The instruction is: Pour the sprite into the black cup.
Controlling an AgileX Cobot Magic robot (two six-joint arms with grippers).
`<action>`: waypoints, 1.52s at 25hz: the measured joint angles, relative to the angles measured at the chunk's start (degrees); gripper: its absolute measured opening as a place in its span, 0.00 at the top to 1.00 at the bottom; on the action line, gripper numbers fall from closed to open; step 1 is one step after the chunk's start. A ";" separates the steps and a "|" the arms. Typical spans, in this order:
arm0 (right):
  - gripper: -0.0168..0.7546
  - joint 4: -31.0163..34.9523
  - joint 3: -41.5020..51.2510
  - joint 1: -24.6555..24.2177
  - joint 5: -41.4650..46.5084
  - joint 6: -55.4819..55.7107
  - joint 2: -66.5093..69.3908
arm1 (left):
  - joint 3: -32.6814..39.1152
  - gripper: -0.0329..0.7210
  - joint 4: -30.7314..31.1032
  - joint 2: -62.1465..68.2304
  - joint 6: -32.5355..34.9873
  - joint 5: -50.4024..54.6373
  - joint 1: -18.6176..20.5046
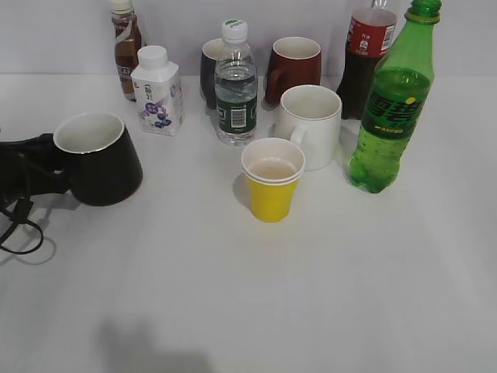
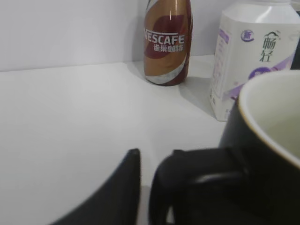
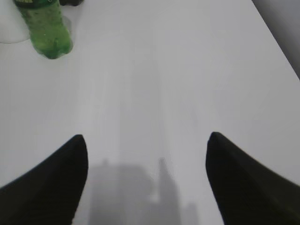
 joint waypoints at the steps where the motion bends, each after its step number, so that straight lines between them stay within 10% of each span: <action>1: 0.22 0.00 0.00 0.00 0.00 0.00 0.00 | 0.00 0.81 0.16 0.00 0.00 0.09 0.00; 10: 0.22 5.86 -1.14 0.00 -4.54 -2.60 0.67 | 0.00 0.90 4.20 -2.26 0.27 2.41 0.00; 24: 0.30 9.65 0.15 0.00 -72.49 -4.61 36.20 | 0.16 0.90 5.19 -15.36 -0.16 2.95 0.00; 33: 0.30 -19.41 16.90 0.00 -97.94 20.56 60.24 | 0.17 0.90 5.53 -17.29 -0.23 2.95 0.00; 38: 0.25 -24.15 15.51 0.00 -108.61 20.06 73.58 | 0.22 0.90 6.26 -17.38 -0.23 2.95 0.00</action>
